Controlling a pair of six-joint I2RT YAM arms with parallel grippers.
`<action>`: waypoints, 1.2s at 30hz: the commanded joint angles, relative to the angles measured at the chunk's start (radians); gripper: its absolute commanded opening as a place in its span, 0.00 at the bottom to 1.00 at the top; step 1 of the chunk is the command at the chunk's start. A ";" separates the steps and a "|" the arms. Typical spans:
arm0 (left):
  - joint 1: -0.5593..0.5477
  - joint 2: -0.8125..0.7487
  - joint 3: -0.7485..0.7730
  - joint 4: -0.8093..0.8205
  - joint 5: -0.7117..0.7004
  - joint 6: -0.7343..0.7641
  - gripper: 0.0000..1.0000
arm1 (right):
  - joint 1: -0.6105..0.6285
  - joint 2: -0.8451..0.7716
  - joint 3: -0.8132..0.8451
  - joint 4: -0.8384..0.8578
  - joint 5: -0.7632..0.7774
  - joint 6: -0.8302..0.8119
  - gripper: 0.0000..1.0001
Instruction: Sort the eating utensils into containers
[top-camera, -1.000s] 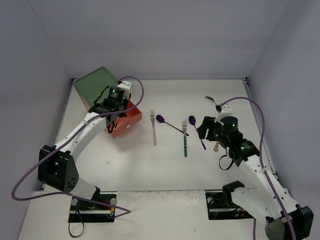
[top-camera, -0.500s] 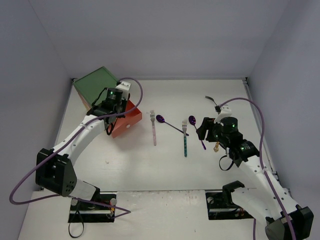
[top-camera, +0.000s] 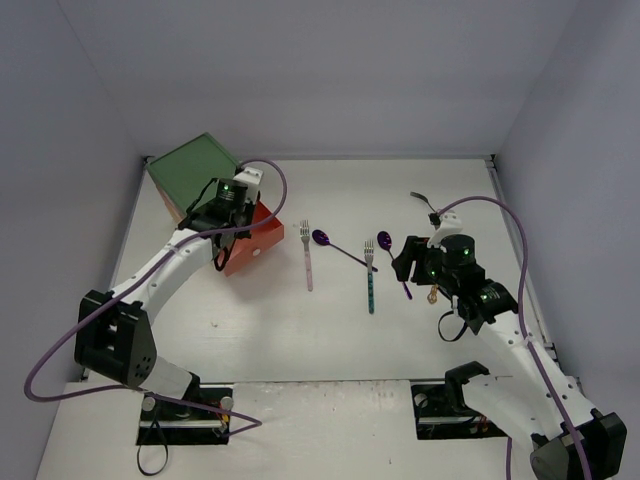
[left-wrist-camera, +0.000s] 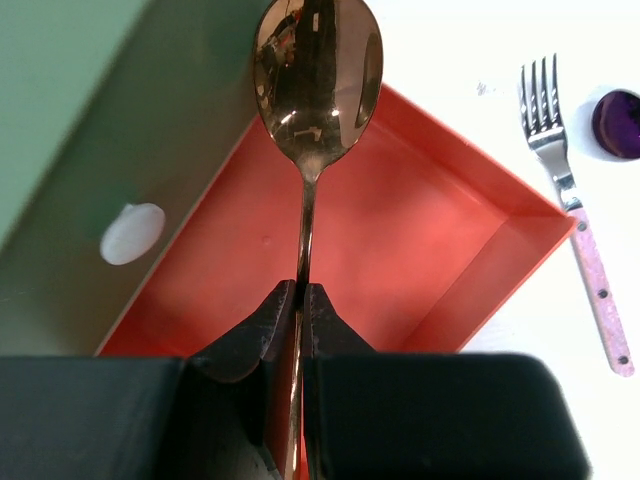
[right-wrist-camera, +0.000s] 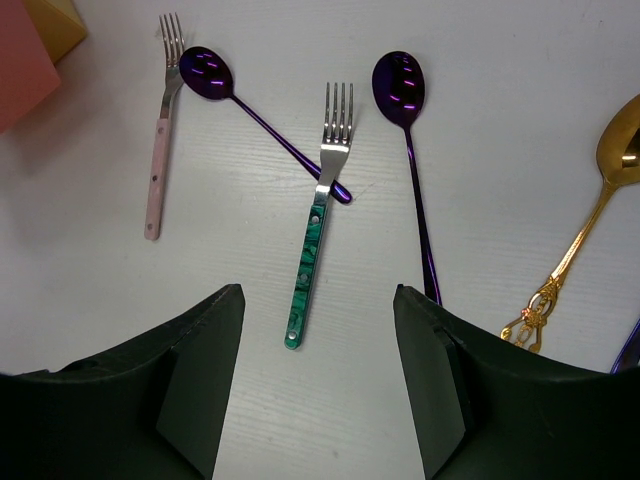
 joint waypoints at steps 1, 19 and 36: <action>0.013 0.002 0.023 0.048 -0.016 -0.013 0.01 | -0.007 0.000 0.003 0.040 -0.012 -0.008 0.59; 0.013 -0.077 0.032 -0.014 0.007 -0.031 0.35 | -0.036 0.142 0.019 0.001 0.116 0.073 0.59; 0.012 -0.286 -0.043 -0.021 0.070 -0.073 0.61 | -0.099 0.588 0.186 0.020 0.147 -0.026 0.55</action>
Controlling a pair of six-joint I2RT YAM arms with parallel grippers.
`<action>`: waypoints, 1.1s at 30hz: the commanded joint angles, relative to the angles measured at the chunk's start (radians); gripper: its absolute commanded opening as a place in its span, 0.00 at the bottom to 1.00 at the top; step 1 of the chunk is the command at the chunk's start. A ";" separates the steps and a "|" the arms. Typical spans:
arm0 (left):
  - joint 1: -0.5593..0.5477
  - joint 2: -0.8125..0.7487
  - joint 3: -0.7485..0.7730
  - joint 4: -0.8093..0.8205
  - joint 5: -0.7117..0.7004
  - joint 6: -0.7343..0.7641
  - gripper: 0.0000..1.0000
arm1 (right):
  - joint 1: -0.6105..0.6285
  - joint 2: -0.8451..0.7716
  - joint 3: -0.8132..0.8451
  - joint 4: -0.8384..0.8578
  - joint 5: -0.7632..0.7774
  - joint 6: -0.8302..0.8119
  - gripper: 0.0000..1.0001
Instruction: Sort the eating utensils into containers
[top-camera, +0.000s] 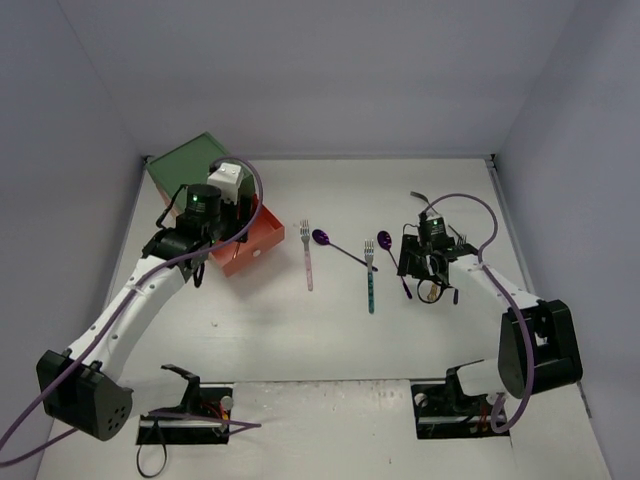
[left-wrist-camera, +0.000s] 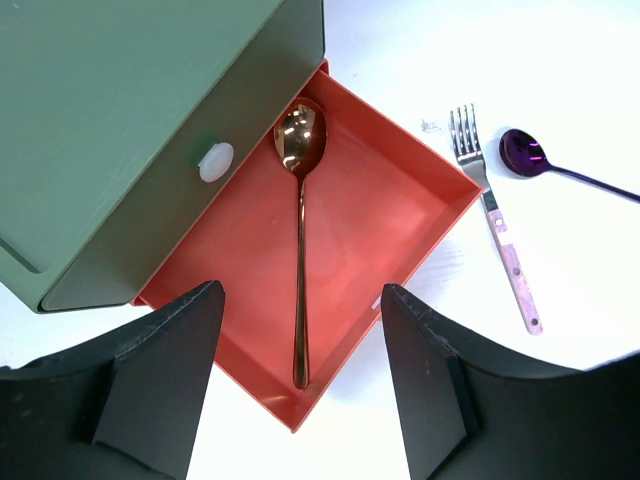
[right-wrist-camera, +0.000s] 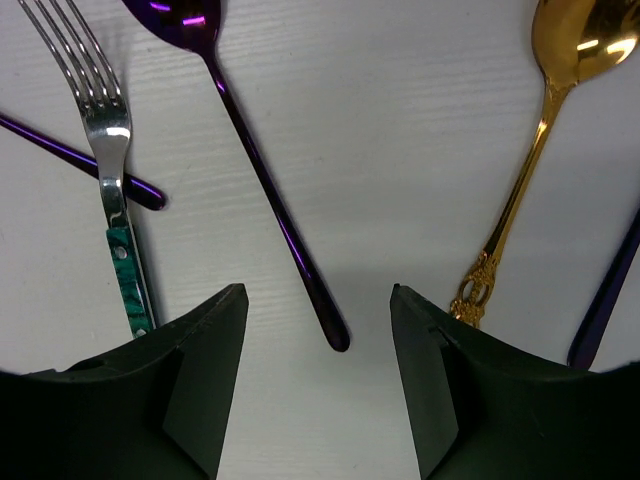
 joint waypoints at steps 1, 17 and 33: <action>0.006 -0.006 0.006 0.040 0.013 -0.021 0.61 | -0.003 0.092 0.115 0.036 0.016 -0.065 0.55; 0.006 0.018 0.015 0.014 0.002 -0.023 0.61 | 0.002 0.340 0.270 0.040 0.015 -0.160 0.45; 0.006 0.027 0.015 0.012 0.007 -0.020 0.61 | 0.022 0.467 0.329 0.039 -0.048 -0.165 0.35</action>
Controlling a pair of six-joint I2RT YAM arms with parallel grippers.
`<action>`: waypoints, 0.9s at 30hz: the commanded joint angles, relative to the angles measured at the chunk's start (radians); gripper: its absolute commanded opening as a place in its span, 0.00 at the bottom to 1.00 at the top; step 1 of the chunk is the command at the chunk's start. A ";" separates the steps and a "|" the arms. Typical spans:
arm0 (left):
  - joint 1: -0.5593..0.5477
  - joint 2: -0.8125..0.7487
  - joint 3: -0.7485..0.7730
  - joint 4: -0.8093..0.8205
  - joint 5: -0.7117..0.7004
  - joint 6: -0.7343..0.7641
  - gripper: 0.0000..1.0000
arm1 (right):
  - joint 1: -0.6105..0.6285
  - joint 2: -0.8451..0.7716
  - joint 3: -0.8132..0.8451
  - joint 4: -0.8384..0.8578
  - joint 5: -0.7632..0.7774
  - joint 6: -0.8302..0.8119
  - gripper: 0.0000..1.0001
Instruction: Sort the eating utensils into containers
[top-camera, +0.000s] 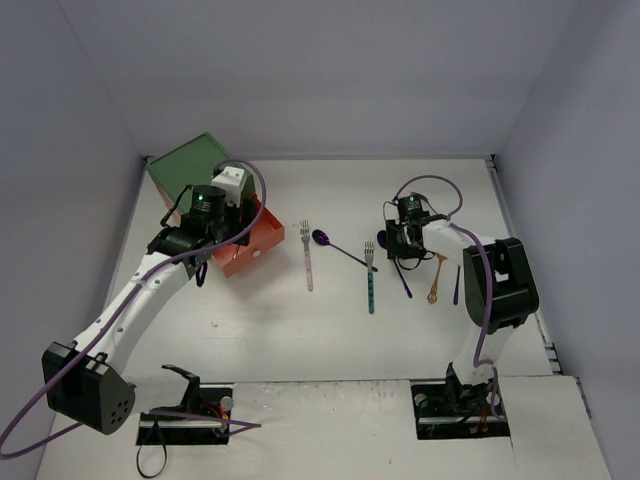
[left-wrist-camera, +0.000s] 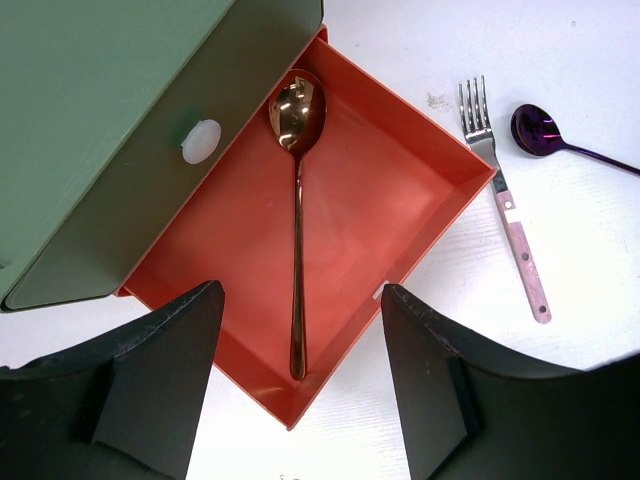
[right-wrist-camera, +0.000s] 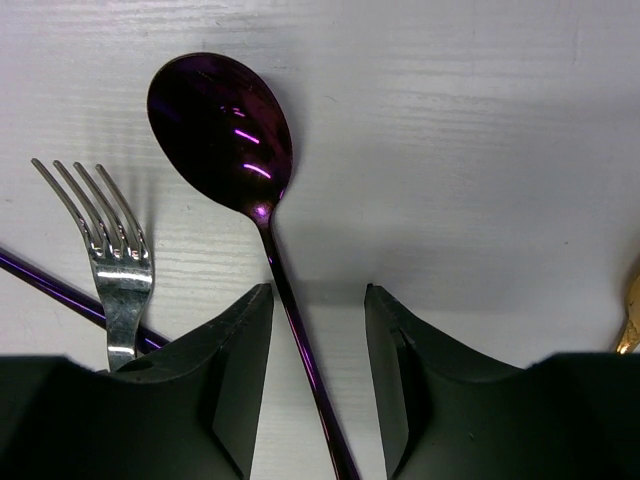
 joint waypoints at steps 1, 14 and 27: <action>0.006 -0.002 0.016 0.035 0.011 -0.011 0.61 | 0.010 0.034 0.026 -0.007 -0.009 -0.003 0.32; -0.005 -0.049 0.015 0.074 0.279 -0.184 0.61 | 0.011 -0.180 0.068 -0.010 -0.006 0.012 0.00; -0.387 -0.030 0.102 0.190 0.106 -0.422 0.61 | 0.201 -0.568 0.033 0.080 -0.117 0.272 0.00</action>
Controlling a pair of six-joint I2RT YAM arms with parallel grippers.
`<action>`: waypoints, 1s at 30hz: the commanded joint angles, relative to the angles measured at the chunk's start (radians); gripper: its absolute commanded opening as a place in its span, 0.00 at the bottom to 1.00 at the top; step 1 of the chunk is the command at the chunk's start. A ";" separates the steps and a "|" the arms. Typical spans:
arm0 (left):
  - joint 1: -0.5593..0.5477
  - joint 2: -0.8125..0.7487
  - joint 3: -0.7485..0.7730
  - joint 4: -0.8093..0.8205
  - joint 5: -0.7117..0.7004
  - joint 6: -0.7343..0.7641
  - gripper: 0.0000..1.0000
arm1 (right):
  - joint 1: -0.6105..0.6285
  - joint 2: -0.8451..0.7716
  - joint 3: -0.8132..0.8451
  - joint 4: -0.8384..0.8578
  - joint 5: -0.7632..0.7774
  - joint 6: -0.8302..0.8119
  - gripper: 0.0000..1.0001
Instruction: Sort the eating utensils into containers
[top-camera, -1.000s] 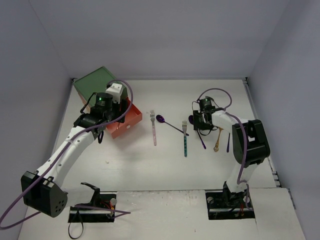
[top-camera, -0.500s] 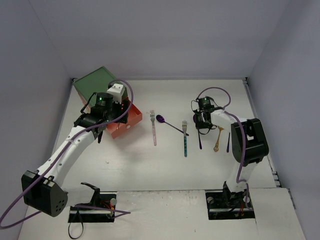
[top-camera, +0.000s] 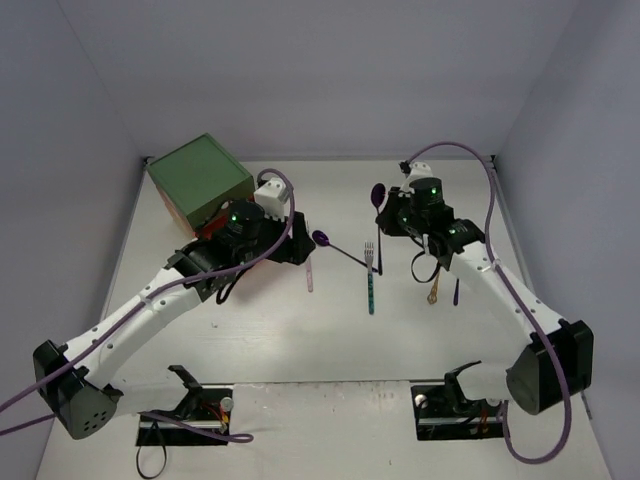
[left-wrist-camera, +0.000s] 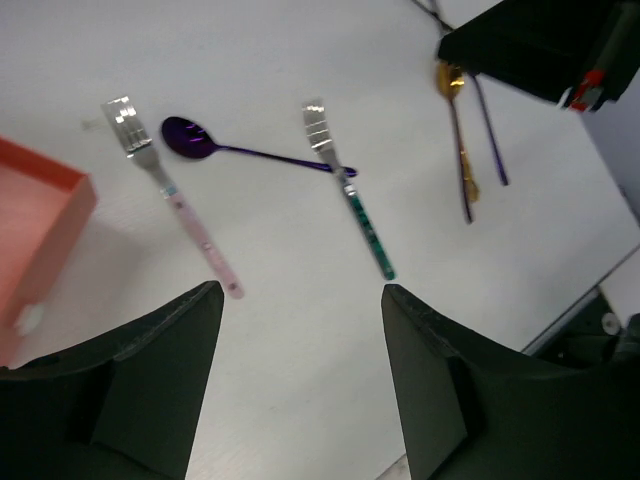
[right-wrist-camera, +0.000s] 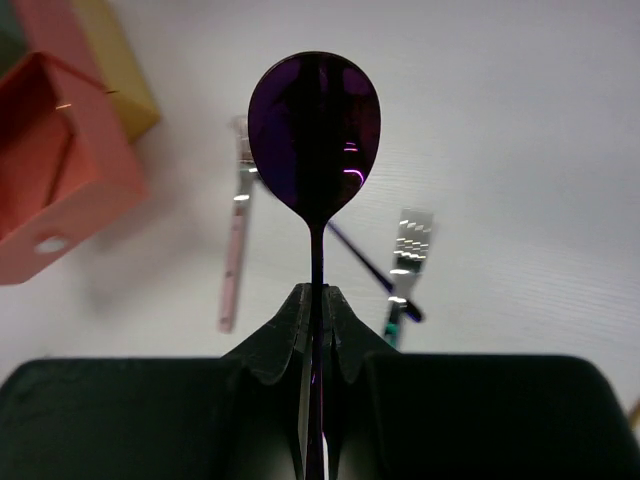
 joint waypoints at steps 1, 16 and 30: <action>-0.111 0.019 0.074 0.141 -0.118 -0.109 0.61 | 0.100 -0.115 -0.009 0.117 -0.035 0.152 0.00; -0.303 0.172 0.134 0.220 -0.277 -0.097 0.54 | 0.224 -0.215 -0.124 0.281 -0.072 0.336 0.00; -0.327 0.215 0.136 0.212 -0.340 -0.109 0.12 | 0.259 -0.230 -0.164 0.322 -0.069 0.373 0.00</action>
